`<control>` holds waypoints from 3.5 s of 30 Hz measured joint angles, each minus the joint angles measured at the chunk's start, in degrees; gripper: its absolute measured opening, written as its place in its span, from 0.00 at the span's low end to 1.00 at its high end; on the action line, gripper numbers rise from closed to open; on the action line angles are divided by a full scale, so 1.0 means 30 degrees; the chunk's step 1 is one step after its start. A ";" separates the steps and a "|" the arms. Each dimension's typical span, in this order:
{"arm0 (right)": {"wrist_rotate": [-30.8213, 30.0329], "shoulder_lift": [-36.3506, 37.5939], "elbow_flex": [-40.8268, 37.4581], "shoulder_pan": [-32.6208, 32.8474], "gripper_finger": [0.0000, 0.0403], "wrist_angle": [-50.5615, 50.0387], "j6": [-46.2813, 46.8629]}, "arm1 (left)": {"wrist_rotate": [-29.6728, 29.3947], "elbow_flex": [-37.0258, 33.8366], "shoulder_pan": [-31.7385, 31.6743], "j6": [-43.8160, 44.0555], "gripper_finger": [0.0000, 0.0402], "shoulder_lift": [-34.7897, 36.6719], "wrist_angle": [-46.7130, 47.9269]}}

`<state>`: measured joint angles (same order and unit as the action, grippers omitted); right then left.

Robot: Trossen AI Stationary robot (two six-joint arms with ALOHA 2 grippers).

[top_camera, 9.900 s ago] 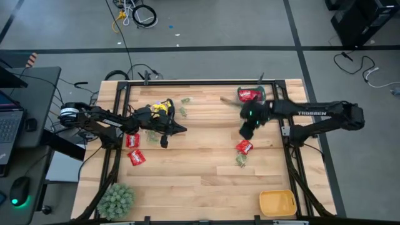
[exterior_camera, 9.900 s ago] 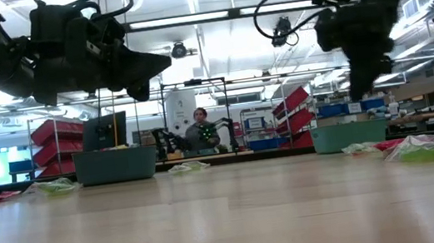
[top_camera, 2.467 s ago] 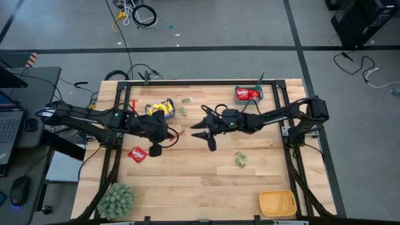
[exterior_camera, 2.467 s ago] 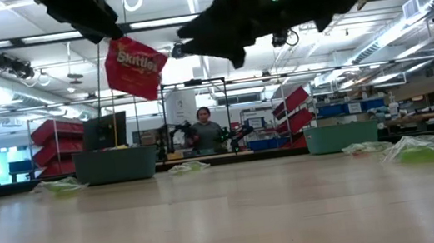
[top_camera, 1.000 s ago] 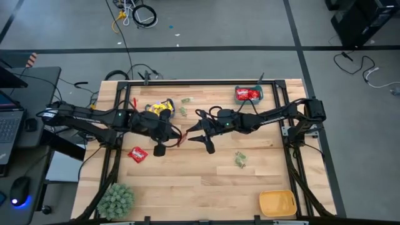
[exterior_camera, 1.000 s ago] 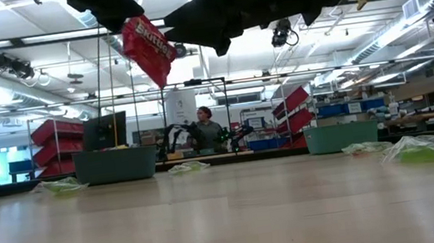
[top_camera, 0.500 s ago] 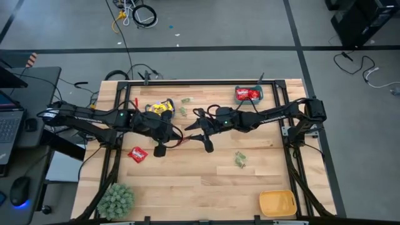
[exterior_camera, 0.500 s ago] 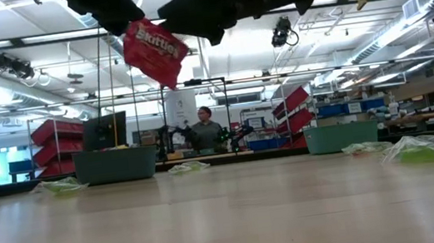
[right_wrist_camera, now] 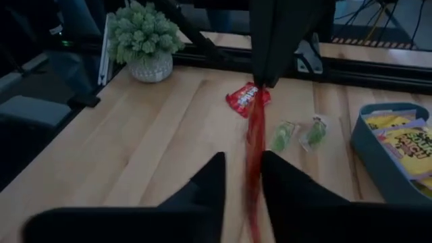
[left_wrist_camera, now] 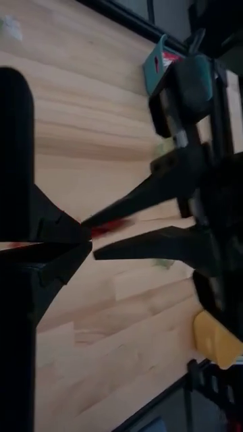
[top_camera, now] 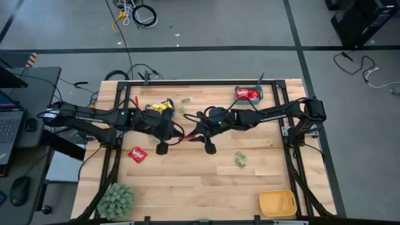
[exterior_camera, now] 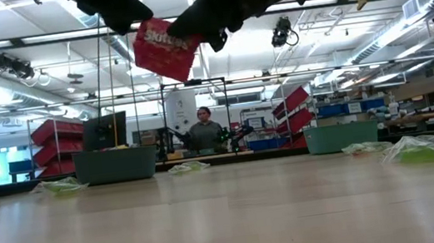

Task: Sort candy
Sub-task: Put the red candy into the blue bin

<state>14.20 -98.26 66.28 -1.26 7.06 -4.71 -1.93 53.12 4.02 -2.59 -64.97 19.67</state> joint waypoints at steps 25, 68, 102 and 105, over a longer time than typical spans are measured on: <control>-0.6565 0.2764 -0.0127 -0.1431 0.00 -0.6773 0.1883 | -0.3494 -0.4820 -0.0770 -0.2621 0.15 0.0723 -1.1199; -0.8144 0.7557 -1.3908 -1.4251 0.01 0.2062 1.2581 | -0.2280 -0.8444 -0.1505 -0.1025 0.01 0.1355 -1.6176; -1.0010 0.6246 -0.9311 -1.4151 0.03 -0.6559 0.8641 | -0.2633 -0.8422 -0.1508 0.0591 0.00 0.1341 -1.2471; -1.0010 0.5434 -0.9311 -1.4163 0.02 -0.6134 0.8613 | -0.2627 -0.8239 -0.1508 0.0994 0.00 0.1341 -1.1410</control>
<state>-15.84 -81.96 38.35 -43.75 -11.34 21.13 -9.82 28.41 -0.51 0.39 -60.95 -14.56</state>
